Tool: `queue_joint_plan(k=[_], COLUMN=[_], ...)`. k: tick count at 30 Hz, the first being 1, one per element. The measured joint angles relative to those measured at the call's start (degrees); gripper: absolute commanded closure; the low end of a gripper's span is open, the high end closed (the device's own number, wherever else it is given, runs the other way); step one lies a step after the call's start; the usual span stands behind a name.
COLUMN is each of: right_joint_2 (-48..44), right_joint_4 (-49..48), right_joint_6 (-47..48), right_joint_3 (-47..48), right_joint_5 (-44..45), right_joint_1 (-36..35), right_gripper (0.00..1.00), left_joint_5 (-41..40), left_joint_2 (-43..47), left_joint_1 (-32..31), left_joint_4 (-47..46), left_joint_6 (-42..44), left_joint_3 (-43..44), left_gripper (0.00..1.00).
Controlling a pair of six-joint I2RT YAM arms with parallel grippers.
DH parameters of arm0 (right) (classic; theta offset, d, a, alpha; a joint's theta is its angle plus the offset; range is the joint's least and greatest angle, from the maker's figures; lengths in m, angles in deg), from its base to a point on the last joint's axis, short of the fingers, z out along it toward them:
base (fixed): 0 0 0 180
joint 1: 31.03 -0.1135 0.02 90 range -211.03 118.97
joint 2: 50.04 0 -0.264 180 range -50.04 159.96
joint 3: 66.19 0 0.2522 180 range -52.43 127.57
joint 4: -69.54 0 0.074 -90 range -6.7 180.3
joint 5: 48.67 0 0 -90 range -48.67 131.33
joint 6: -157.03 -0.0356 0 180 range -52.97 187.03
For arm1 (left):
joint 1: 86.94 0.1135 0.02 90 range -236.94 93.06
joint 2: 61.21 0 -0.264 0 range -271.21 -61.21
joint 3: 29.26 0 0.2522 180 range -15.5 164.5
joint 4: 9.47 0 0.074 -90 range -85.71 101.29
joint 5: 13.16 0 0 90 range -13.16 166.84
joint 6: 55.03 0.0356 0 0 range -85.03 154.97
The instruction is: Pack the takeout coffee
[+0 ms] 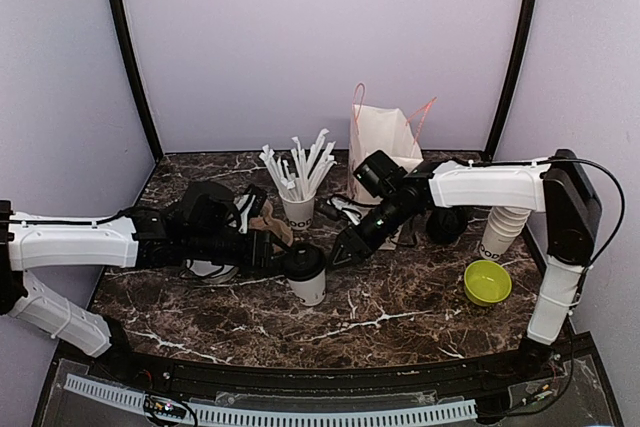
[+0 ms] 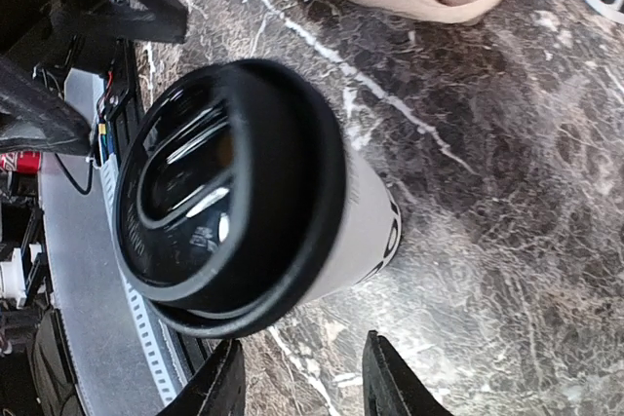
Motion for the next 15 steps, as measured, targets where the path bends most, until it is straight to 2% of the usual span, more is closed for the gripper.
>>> queue_joint_plan(k=[15], right_joint_2=[0.0], right_joint_4=[-0.2], right_joint_6=[0.4], right_joint_3=[-1.1], right_joint_5=[-4.4], right_joint_1=[0.2], right_gripper=[0.57], left_joint_5=[0.9], left_joint_2=[-0.9], left_joint_1=[0.0], left_joint_4=[-3.3], left_joint_6=[-1.3], left_joint_3=[-1.3], left_gripper=[0.42])
